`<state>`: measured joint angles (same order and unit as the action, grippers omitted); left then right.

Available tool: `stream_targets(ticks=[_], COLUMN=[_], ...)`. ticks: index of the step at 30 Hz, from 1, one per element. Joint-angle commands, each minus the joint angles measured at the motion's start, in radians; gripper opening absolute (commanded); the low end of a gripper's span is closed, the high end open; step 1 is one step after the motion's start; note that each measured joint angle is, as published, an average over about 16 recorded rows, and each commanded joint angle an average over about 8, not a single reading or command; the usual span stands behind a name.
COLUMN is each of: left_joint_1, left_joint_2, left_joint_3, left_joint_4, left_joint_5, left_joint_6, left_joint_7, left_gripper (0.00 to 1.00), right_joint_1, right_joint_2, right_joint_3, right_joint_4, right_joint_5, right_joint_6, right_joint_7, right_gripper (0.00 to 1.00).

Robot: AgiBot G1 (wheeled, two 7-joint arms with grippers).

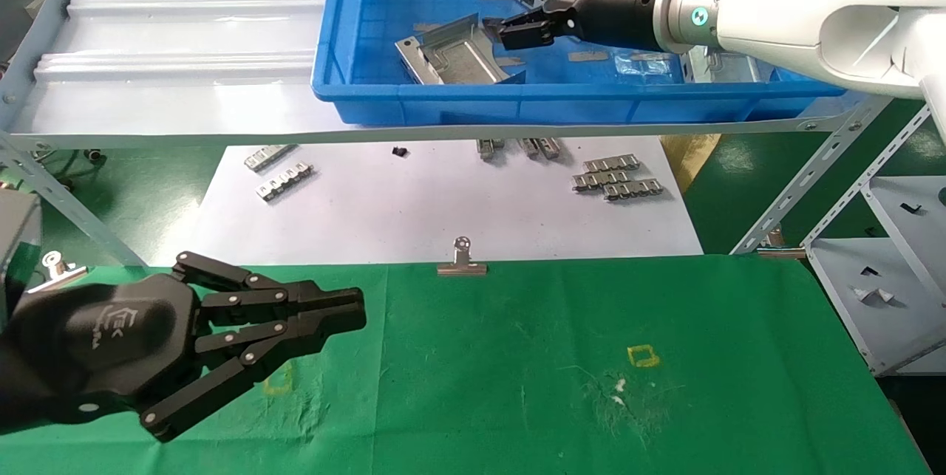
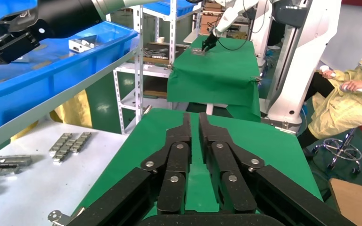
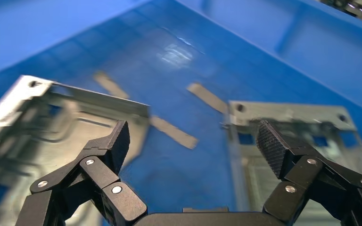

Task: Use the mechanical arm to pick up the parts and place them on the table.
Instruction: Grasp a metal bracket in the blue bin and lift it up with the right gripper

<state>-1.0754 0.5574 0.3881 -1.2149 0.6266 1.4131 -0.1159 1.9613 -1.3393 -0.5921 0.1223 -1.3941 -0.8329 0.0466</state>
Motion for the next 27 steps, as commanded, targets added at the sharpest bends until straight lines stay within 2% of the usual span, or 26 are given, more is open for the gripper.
stream_targets(ticks=[1, 2, 10, 27], left_joint_1=[0.000, 0.000, 0.000, 0.000], left_joint_2=[0.000, 0.000, 0.000, 0.000], left_joint_3=[0.000, 0.000, 0.000, 0.000], left_joint_4=[0.000, 0.000, 0.000, 0.000], left_joint_5=[0.000, 0.000, 0.000, 0.000], left_joint_6=[0.000, 0.000, 0.000, 0.000], left_joint_7=[0.000, 0.000, 0.000, 0.000], left_gripper=[1.00, 1.00, 1.00, 1.00], right_joint_1=[0.014, 0.014, -0.008, -0.019], right_joint_2=[-0.016, -0.018, -0.023, -0.021], right_joint_3=[-0.009, -0.013, -0.049, -0.121], right_joint_4=[-0.032, -0.032, -0.008, 0.034], right_joint_5=[-0.013, -0.015, -0.034, -0.039], right_joint_6=[0.033, 0.048, 0.134, 0.168], right_joint_7=[0.012, 0.021, 0.099, 0.205], right_gripper=[0.02, 0.00, 0.00, 0.00])
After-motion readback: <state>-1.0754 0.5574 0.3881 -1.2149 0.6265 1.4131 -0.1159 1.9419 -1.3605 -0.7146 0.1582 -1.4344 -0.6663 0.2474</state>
